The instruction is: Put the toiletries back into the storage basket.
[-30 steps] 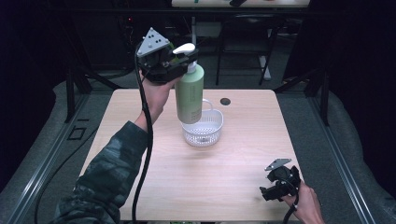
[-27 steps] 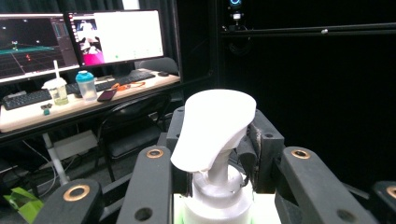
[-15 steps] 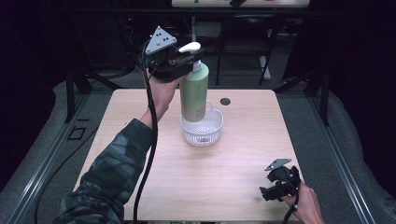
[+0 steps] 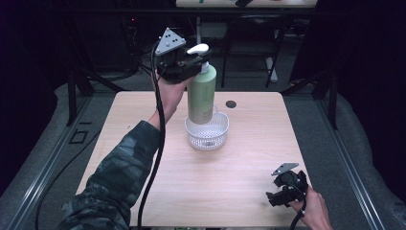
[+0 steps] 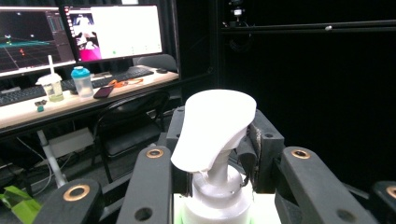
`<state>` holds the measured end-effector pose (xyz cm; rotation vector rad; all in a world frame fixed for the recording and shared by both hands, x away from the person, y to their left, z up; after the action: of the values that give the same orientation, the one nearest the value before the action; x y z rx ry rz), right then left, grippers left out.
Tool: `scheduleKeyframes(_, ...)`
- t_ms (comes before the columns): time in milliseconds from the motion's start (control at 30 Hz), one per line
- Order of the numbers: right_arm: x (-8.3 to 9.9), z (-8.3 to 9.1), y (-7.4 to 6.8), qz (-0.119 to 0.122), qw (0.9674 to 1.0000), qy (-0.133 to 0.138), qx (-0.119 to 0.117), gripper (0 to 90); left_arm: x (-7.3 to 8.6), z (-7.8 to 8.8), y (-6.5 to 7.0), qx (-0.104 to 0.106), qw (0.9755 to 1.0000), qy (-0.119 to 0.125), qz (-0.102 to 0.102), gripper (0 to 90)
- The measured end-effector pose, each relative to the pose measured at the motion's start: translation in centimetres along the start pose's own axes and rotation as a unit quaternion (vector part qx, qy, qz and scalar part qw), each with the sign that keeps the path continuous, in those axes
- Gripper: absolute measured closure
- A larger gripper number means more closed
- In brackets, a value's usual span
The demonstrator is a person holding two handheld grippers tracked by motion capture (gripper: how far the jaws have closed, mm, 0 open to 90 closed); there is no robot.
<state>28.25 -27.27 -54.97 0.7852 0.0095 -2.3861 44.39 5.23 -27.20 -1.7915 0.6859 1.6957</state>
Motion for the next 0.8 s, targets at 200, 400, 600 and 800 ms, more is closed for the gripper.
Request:
scheduleKeyframes(200,0.0,0.0,0.0,0.0,1.0,0.0,-0.001,7.0,0.6,-0.6,-0.1,-0.001,1.0,-0.004,0.003,67.2)
scheduleKeyframes(400,0.1,0.1,0.0,0.0,1.0,0.0,0.0,7.0,1.1,-1.3,-0.1,-0.001,1.0,-0.005,0.006,67.2)
scheduleKeyframes(600,0.1,0.2,-0.1,-0.002,1.0,0.001,0.002,7.0,1.9,-1.9,0.1,0.001,0.9999,-0.008,0.008,67.3)
scheduleKeyframes(800,0.1,0.2,0.0,-0.002,1.0,0.001,0.001,7.0,3.2,-2.4,0.0,0.001,0.9998,-0.013,0.018,67.2)
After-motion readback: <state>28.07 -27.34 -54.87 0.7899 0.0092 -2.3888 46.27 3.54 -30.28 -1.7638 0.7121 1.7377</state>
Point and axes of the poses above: each handheld gripper's, and its own axes: z roughly backward along the jaws, x roughly out of its underside, y roughly to its right, the point moved 2 cm from there along -z, roughly forward along the jaws, and after that the axes turned 7 degrees about y, right-handed, at the moved point
